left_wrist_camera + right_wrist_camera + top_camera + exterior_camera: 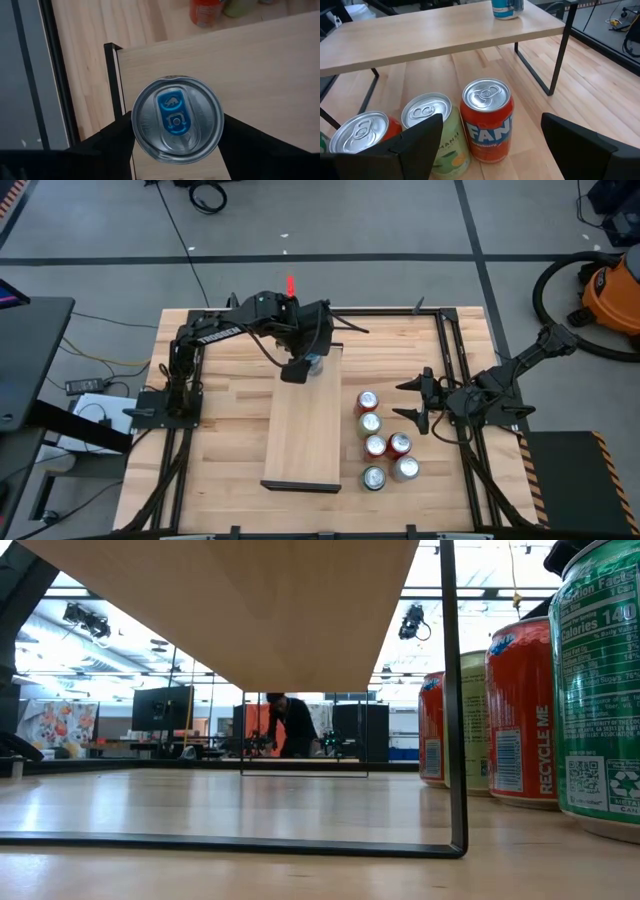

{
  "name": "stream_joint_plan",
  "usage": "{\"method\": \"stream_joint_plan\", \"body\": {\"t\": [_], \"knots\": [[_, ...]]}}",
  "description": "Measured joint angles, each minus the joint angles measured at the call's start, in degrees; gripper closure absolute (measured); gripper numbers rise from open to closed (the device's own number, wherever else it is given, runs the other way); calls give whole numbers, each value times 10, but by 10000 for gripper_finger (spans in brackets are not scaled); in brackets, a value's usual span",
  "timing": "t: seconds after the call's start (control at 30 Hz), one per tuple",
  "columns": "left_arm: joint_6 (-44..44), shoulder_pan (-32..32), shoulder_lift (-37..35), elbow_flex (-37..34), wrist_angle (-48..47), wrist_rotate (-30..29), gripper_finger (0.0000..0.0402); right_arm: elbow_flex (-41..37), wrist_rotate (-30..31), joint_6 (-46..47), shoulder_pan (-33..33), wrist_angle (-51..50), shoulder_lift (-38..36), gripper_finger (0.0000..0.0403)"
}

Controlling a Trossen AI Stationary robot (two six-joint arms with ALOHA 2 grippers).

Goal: Place canned beverage on shelf
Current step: Put the blue soda can on the shelf

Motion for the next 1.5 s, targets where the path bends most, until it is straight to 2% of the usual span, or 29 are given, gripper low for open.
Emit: {"method": "stream_joint_plan", "body": {"t": [0.3,0.6,0.87,1.0,1.27,1.5], "knots": [[-7,-2,1,0,3,-2,137,0,-2,0,0,0,0,55],[-80,-2,5,-4,7,-4,86,0,-3,0,0,1,0,55],[-176,-2,4,-3,15,-19,81,0,-3,0,0,9,1,55],[-196,-2,4,-2,5,-19,81,0,-3,-2,0,9,4,55],[-174,-2,3,-2,8,-20,104,0,0,-2,0,9,4,55],[-73,-2,2,-2,9,-19,142,0,1,-2,0,9,4,55]]}}
